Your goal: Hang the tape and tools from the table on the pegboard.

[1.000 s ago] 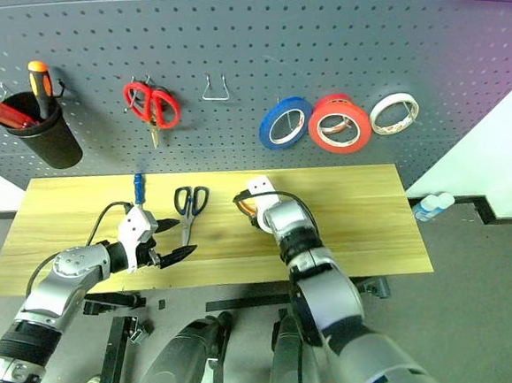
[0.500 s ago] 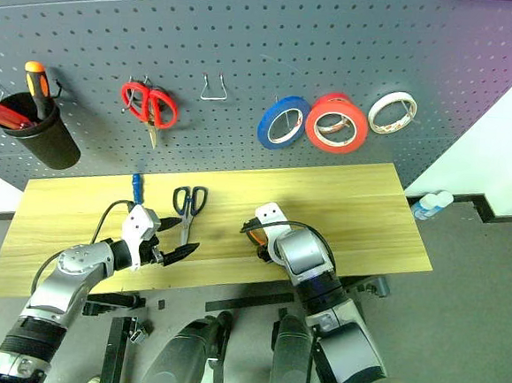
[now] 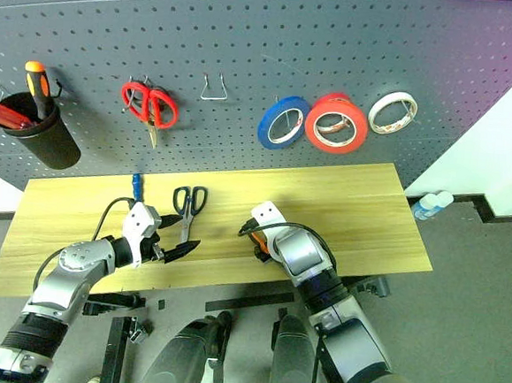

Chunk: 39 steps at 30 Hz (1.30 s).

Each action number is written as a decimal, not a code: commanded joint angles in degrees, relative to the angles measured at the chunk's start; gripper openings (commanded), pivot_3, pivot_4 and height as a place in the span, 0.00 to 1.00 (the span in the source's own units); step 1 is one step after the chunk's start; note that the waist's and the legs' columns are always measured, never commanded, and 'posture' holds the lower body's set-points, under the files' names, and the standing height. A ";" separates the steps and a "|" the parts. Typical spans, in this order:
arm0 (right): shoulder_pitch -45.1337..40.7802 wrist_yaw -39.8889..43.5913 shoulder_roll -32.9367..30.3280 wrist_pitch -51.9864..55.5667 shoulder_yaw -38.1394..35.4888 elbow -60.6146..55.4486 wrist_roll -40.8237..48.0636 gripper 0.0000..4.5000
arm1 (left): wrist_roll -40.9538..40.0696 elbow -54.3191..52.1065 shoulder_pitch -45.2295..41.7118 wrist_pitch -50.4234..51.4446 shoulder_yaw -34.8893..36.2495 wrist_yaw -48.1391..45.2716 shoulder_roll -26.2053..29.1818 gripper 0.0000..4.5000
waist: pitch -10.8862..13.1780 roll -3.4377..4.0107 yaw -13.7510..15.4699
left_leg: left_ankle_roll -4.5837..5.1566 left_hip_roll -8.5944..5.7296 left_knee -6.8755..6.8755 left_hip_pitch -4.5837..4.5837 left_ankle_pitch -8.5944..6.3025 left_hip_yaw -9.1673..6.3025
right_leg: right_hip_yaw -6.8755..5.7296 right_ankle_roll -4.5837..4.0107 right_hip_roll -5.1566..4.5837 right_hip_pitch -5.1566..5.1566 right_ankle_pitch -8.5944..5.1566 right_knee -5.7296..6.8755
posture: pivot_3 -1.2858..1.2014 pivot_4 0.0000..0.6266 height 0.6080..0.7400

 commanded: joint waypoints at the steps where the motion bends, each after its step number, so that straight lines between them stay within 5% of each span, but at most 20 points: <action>1: -1.53 0.71 0.52 -1.96 1.78 2.70 -0.33 0.96 | 0.13 -0.16 -0.28 -1.30 0.15 -0.26 -0.07 0.95 | 0.00 0.00 -0.01 | 0.00 0.00 0.00 0.00 0.00 0.00 | 0.00 0.00 0.00 0.00 0.00 0.00 | 0.48 0.42 1.00; 4: -1.57 0.83 0.63 -2.46 2.62 4.84 -0.57 0.96 | -0.44 -0.60 -0.12 -1.41 0.54 -0.51 -0.09 0.95 | -0.01 -0.02 -0.03 | 0.00 0.00 0.00 0.00 0.00 0.00 | 0.00 0.00 0.00 0.00 0.00 0.00 | 0.48 0.42 1.00; 11: -1.88 1.52 0.34 -0.80 4.20 5.35 -0.83 0.59 | -0.77 -0.61 -0.09 -1.74 0.98 -0.74 -0.07 0.95 | -0.05 -0.08 0.00 | -0.01 0.00 0.04 0.01 0.00 0.00 | 0.00 0.00 0.02 0.02 0.01 0.01 | 0.48 0.41 1.00; 22: -0.55 0.32 0.04 -1.16 2.17 1.17 -0.94 0.59 | -0.57 0.43 -0.98 -2.53 1.08 -0.58 -0.40 0.95 | -0.11 -0.13 0.04 | -0.01 0.00 0.04 0.01 0.00 0.00 | 0.00 0.00 0.02 0.02 0.01 0.02 | 0.49 0.38 1.00; 32: 7.57 5.29 -5.96 -6.86 -3.27 -25.12 4.27 0.59 | -4.11 -2.36 0.83 -4.46 6.61 -1.30 1.60 0.95 | -0.12 -0.14 0.01 | -0.04 0.00 0.08 -0.13 0.02 0.02 | 0.00 0.02 0.04 -0.12 0.02 0.07 | 0.48 0.34 1.00; 39: 5.79 9.46 -8.22 -7.16 -5.77 -37.01 8.73 0.59 | -5.25 -3.50 0.42 -4.55 7.85 -2.69 2.96 0.95 | -0.21 -0.27 0.18 | -0.04 0.00 0.09 -0.14 0.03 0.02 | -0.01 0.02 0.04 -0.11 0.02 0.05 | 0.48 0.31 1.00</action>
